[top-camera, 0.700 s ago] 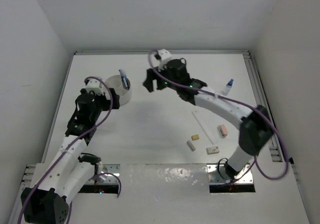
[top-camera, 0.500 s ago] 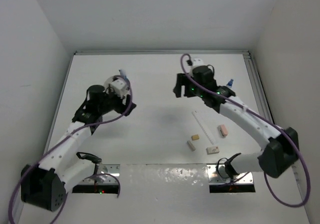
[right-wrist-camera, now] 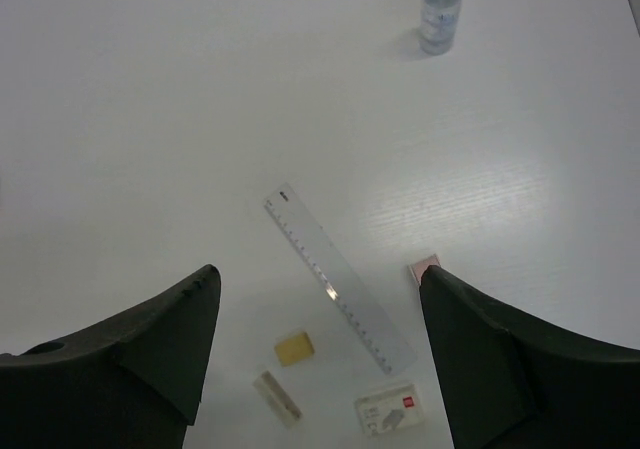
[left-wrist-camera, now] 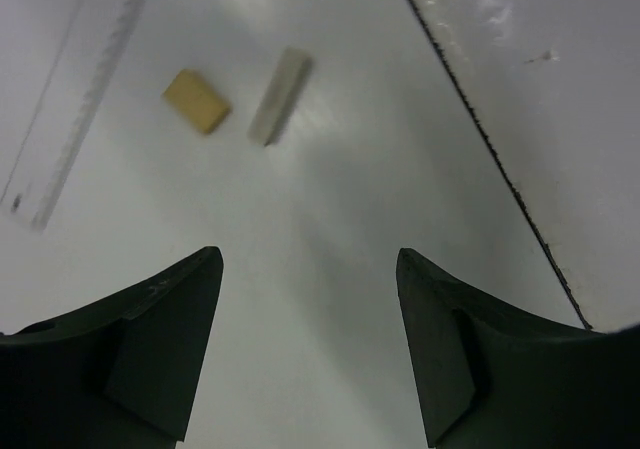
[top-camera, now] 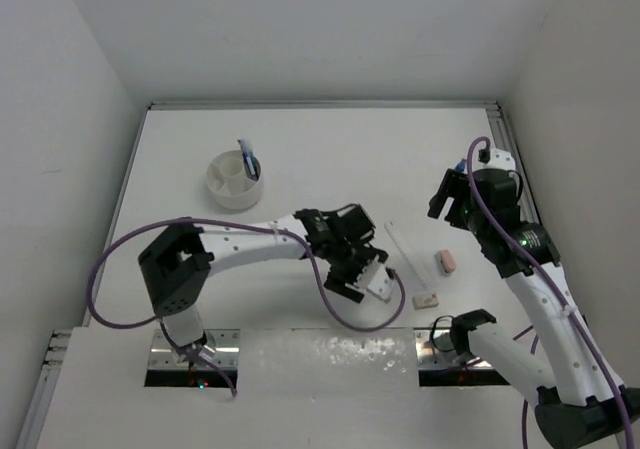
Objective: Sort the stationery into containers
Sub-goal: Place the pen in the storage box, then pick up the stationery from the center of the board.
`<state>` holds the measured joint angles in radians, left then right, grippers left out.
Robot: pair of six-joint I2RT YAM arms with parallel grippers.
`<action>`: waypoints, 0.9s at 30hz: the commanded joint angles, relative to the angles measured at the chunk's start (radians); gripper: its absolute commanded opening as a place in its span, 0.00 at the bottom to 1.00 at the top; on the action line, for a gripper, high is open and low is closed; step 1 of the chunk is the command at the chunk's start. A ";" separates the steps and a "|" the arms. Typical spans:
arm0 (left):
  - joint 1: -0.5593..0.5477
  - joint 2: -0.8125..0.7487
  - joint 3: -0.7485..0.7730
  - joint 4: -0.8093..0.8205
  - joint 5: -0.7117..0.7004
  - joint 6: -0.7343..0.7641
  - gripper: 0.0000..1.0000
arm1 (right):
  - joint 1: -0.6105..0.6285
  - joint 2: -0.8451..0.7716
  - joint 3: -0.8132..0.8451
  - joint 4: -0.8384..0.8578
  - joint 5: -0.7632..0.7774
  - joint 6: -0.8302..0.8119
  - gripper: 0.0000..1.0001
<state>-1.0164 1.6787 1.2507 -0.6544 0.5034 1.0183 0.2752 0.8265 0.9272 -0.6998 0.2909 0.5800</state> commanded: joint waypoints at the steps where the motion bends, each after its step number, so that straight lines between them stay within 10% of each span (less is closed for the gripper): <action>1: -0.109 0.061 0.029 -0.050 -0.020 0.193 0.68 | -0.011 0.022 0.027 -0.109 0.024 -0.002 0.79; 16: -0.183 0.308 0.177 0.177 -0.086 0.035 0.67 | -0.013 -0.127 -0.111 -0.073 -0.110 0.032 0.78; 27: -0.189 0.412 0.268 0.068 -0.092 0.123 0.35 | -0.014 -0.153 -0.140 -0.061 -0.119 0.017 0.77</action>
<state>-1.1912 2.0884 1.4799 -0.5453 0.3969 1.1038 0.2642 0.6895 0.7910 -0.7937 0.1741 0.6022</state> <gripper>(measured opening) 0.366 0.774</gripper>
